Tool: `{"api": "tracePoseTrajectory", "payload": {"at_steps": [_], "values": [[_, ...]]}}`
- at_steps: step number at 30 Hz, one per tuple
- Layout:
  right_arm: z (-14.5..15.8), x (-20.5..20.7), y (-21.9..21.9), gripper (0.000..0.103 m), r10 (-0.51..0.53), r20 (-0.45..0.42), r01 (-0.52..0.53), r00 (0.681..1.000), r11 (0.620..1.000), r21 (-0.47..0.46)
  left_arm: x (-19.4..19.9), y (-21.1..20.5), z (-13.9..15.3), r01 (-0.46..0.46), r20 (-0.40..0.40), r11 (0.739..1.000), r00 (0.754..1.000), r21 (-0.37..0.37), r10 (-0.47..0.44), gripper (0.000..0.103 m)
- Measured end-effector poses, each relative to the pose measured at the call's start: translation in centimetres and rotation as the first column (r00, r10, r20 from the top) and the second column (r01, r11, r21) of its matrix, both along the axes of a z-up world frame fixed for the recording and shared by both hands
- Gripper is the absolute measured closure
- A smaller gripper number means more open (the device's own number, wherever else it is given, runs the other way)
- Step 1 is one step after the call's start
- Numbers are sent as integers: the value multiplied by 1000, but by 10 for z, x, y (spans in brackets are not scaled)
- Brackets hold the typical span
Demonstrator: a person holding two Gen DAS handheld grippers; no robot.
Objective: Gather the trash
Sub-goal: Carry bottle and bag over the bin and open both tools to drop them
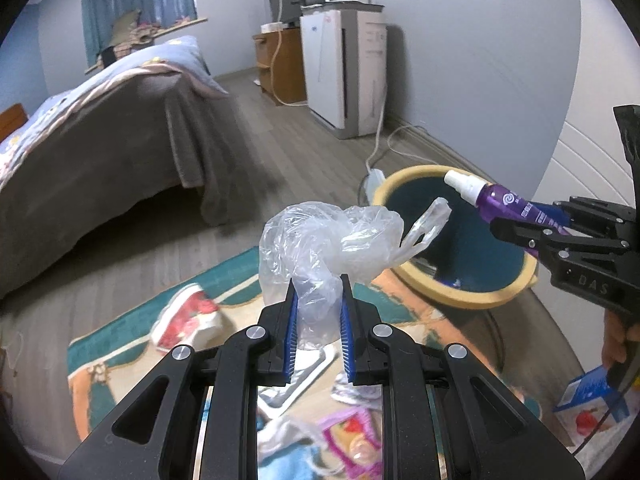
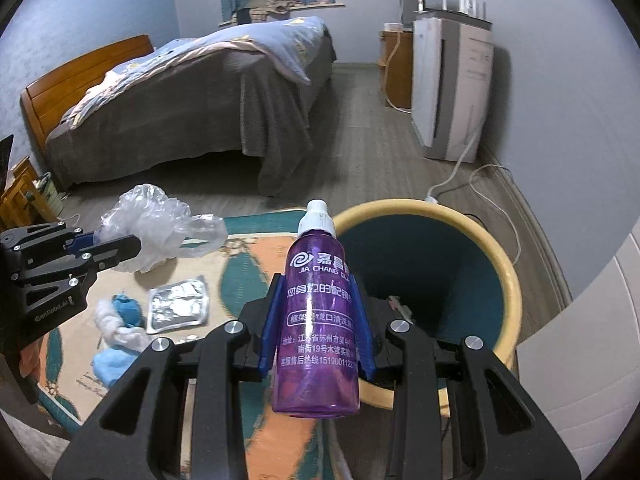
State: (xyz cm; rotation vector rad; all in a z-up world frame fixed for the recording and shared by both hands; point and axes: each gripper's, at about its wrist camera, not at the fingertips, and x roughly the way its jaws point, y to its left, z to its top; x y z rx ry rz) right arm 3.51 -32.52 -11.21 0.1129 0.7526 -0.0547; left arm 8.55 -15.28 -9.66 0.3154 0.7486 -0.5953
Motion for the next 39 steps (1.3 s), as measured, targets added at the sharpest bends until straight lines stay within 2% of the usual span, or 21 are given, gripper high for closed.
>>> {"api": "tracePoseTrajectory", "payload": {"at_steps": [15, 25, 30, 33, 39], "values": [[-14, -14, -65, 71, -107, -24, 107, 994, 994, 17, -8, -73, -17, 108, -44, 994, 993, 2, -108, 84], [-21, 5, -91, 71, -141, -38, 141, 989, 990, -19, -7, -107, -30, 158, -75, 987, 985, 23, -156, 84], [-25, 17, -95, 71, -141, -46, 140, 989, 990, -27, -3, -117, -43, 174, -95, 983, 981, 58, -168, 84], [-30, 23, -100, 71, -142, -56, 141, 988, 990, -14, -1, -126, -50, 188, -99, 979, 979, 82, -179, 84], [-41, 35, -114, 71, -148, -86, 151, 985, 988, 30, 3, -142, -60, 219, -122, 973, 970, 78, -209, 84]]}}
